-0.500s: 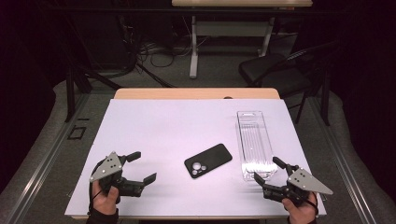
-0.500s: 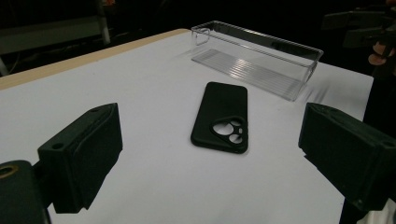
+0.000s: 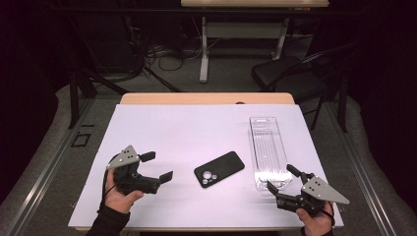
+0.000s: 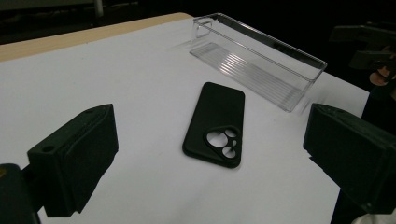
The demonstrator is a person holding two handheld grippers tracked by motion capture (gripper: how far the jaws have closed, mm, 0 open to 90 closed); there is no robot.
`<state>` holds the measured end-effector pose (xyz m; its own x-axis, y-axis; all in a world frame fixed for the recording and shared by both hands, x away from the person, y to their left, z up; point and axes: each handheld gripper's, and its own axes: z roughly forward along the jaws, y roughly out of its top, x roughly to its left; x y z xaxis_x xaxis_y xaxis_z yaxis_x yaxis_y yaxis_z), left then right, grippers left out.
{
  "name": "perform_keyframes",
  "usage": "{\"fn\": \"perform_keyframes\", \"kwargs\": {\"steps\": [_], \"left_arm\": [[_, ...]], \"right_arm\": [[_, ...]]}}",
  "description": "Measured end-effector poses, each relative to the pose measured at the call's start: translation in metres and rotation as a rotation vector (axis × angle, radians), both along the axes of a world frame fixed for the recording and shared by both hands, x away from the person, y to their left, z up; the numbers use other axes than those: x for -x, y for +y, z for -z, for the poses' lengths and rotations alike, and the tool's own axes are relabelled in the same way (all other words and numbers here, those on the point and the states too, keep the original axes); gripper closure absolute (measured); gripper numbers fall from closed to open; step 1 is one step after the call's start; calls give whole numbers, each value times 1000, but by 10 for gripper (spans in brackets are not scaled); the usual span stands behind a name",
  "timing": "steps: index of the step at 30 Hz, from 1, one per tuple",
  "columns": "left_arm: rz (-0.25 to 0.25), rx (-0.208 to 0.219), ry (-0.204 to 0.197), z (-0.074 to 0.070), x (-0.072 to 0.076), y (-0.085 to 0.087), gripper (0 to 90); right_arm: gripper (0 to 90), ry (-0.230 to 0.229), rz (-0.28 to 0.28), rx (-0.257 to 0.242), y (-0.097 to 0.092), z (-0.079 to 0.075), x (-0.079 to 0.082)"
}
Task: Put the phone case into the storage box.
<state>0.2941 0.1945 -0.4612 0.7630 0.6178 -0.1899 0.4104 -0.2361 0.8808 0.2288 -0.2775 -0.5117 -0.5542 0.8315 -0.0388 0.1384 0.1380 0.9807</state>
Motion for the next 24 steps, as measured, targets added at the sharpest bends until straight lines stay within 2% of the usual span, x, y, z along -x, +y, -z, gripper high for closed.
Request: {"fn": "perform_keyframes", "kwargs": {"steps": [4,7,9,11,16,20,21,22,24], "left_arm": [[6,-32,13,-5,-7,-9,52],[43,-79,5,-11,-13,-23,102],[53,-82,13,-13,-16,-30,157],[57,-82,14,-14,-18,-33,161],[90,-111,26,-18,-31,-55,292],[100,-99,48,-20,-39,-66,371],[103,-98,52,-21,-42,-73,391],[103,-98,52,-21,-42,-73,433],[108,-108,59,-21,-47,-84,467]], "right_arm": [[140,-9,17,-7,-2,-2,3],[141,-13,26,-7,-3,-3,4],[140,-11,29,-2,-3,-3,3],[141,-11,29,-6,-3,-3,2],[140,-1,25,-5,-4,0,0],[141,1,27,-10,-5,0,0],[140,1,26,-10,-5,0,0],[140,5,25,-10,-6,-1,0],[141,0,23,-14,-6,-1,0]]}}
